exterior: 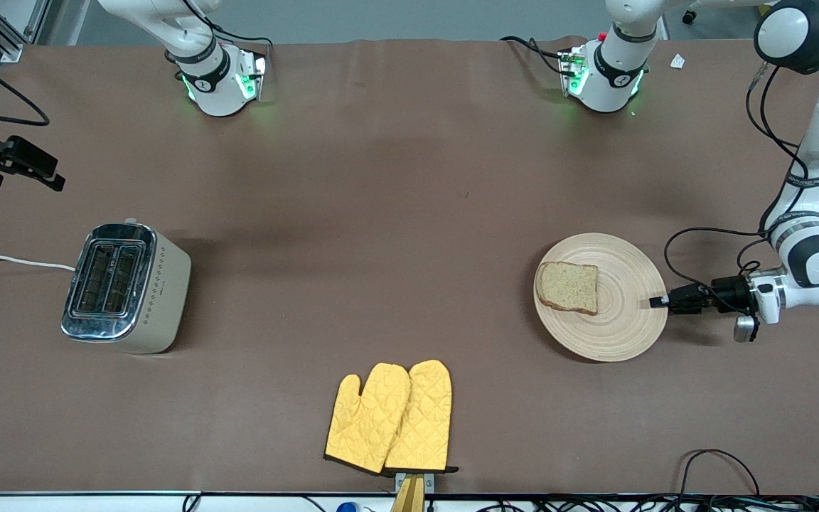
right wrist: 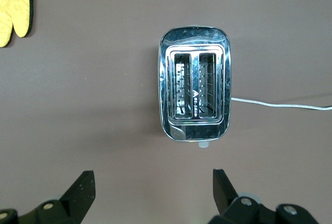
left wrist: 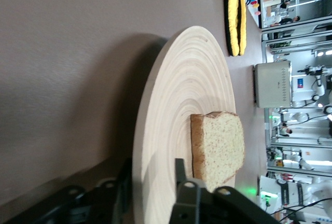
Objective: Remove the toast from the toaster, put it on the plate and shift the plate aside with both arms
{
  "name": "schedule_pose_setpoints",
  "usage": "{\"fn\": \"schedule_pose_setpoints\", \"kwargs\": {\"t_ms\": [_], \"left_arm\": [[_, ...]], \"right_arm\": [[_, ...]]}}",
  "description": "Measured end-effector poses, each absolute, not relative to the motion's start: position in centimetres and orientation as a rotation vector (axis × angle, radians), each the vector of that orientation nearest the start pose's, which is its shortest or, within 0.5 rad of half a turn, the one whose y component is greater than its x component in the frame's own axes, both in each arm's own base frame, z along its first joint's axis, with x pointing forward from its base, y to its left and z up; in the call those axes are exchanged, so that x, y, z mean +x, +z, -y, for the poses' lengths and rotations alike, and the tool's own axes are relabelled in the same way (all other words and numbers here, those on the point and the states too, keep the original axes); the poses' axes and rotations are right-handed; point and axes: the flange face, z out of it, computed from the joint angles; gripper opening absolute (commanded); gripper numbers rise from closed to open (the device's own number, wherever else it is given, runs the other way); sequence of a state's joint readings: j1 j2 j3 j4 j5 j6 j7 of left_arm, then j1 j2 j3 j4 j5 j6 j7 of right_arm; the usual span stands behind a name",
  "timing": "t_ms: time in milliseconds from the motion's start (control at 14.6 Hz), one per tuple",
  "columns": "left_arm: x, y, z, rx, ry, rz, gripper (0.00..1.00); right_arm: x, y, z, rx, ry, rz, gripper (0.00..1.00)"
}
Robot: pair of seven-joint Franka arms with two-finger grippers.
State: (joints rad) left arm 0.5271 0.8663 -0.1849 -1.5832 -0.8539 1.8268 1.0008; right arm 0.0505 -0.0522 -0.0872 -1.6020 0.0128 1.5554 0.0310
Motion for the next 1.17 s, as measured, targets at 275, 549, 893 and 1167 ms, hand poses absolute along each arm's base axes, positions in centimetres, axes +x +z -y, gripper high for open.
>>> {"fn": "schedule_pose_setpoints", "kwargs": {"t_ms": [275,549,893,1167], "left_arm": [[64.7,17.9,-20.0,2.308,0.051,0.299,1.0],[68.0,28.0,-18.8,2.569,-0.004,0.427,1.0],[69.1,42.1,-9.1,2.768,0.011,0.479,1.0],[66.2,51.9,-0.9,2.948,-0.032,0.488,1.0]], "right_arm": [[53.7,63.7,2.0,-3.122,-0.012,-0.105,1.0],[53.7,63.8,2.1,-3.122,-0.017,-0.11,1.0],[53.9,64.6,2.4,-3.122,-0.046,-0.118,1.0],[53.9,64.7,2.4,-3.122,-0.047,-0.117,1.0]]}}
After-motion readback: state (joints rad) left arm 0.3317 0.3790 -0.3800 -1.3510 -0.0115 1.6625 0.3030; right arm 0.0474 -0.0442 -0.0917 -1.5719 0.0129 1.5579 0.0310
